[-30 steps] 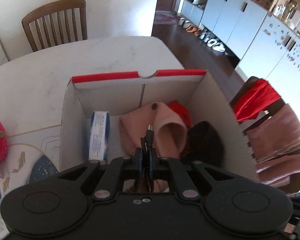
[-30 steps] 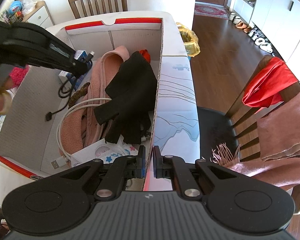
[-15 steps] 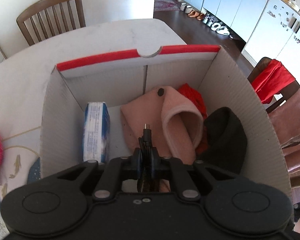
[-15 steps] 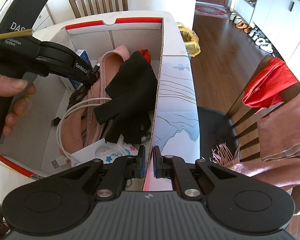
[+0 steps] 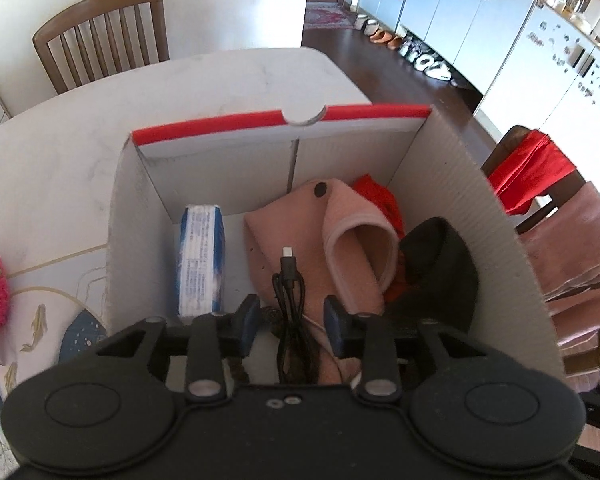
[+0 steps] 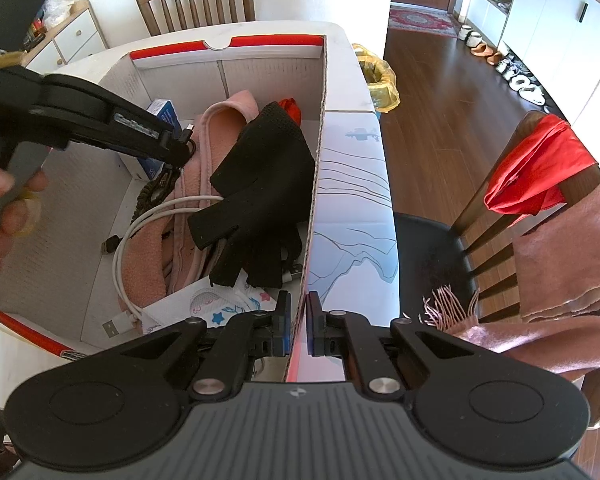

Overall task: Organize objects
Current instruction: 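Open the left gripper to drop the cable onto the pink cloth, then move the left gripper back to the table over the pink strawberry plush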

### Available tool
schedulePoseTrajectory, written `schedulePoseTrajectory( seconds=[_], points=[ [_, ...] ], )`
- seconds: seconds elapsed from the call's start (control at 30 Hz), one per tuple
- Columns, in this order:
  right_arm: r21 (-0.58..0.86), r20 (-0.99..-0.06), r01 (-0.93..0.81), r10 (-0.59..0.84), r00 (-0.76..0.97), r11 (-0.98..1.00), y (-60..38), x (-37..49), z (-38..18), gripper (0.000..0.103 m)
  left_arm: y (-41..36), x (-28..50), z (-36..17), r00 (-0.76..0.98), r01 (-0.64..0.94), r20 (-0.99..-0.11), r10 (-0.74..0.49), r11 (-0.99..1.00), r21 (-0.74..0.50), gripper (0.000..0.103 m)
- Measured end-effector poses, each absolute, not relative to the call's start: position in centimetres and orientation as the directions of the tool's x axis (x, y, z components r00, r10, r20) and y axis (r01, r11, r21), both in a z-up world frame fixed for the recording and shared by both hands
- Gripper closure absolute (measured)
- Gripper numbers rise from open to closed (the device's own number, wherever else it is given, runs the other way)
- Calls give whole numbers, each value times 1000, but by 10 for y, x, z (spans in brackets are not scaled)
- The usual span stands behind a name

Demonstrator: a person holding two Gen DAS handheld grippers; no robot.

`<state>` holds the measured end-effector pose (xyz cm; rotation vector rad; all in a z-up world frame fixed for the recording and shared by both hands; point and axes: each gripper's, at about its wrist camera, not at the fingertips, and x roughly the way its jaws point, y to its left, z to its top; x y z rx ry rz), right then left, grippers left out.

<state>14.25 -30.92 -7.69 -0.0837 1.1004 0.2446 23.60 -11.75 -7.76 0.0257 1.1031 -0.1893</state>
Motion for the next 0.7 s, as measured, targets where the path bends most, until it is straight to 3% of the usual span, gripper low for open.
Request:
schedulePoseTrajectory(
  seconds=[0.43,0.7],
  points=[
    [45,-891,-238,147,430,970,-311,141,-75,96,-102,206,-30,496,213,-840,-219,969,-127,63],
    [36,-892,-238,139,431,971,-311,140,-74,96,-76,182,-4,545,212,-803,-242,966,-147,49]
  ],
)
